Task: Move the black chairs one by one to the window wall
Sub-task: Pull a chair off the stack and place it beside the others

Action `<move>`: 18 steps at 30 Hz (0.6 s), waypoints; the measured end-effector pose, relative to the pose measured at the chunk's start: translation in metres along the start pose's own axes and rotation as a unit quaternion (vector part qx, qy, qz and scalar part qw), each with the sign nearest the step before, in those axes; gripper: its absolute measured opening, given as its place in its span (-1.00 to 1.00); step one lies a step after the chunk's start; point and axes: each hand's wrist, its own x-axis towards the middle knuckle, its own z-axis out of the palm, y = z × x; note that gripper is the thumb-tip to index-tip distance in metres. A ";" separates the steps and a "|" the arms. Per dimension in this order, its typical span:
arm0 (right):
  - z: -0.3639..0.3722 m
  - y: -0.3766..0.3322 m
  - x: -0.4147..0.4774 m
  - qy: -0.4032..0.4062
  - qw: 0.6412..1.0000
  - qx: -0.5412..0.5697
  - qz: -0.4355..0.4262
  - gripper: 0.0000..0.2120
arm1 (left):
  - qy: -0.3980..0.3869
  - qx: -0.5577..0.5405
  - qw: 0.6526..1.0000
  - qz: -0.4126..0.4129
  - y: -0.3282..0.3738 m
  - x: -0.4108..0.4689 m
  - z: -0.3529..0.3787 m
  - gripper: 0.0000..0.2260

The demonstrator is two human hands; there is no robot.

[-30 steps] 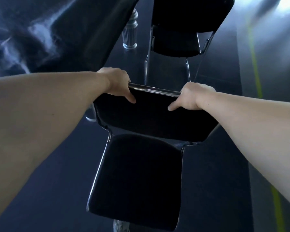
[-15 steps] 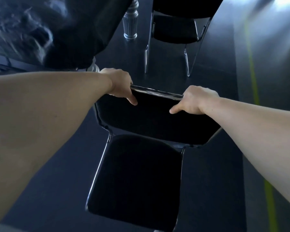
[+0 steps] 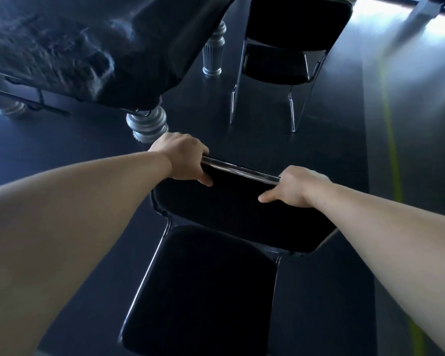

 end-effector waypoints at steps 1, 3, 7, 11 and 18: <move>0.001 0.002 0.003 -0.010 1.000 0.000 -0.014 -0.48 | 0.011 -0.001 1.000 0.005 0.000 -0.004 0.002 -0.58; -0.002 0.007 0.008 -0.030 0.998 0.002 -0.046 -0.50 | 0.010 -0.036 0.999 0.009 0.000 -0.011 0.001 -0.65; -0.011 0.009 0.011 -0.078 0.991 0.003 -0.108 -0.57 | 0.022 -0.250 0.960 -0.126 0.002 -0.027 0.007 -0.59; -0.014 0.014 0.019 -0.097 0.982 -0.009 -0.160 -0.58 | 0.085 -0.292 0.882 -0.359 0.044 -0.035 0.020 -0.33; -0.011 0.017 0.023 -0.124 0.976 0.060 -0.169 -0.44 | 0.146 -0.431 0.793 -0.406 0.055 -0.024 0.028 -0.21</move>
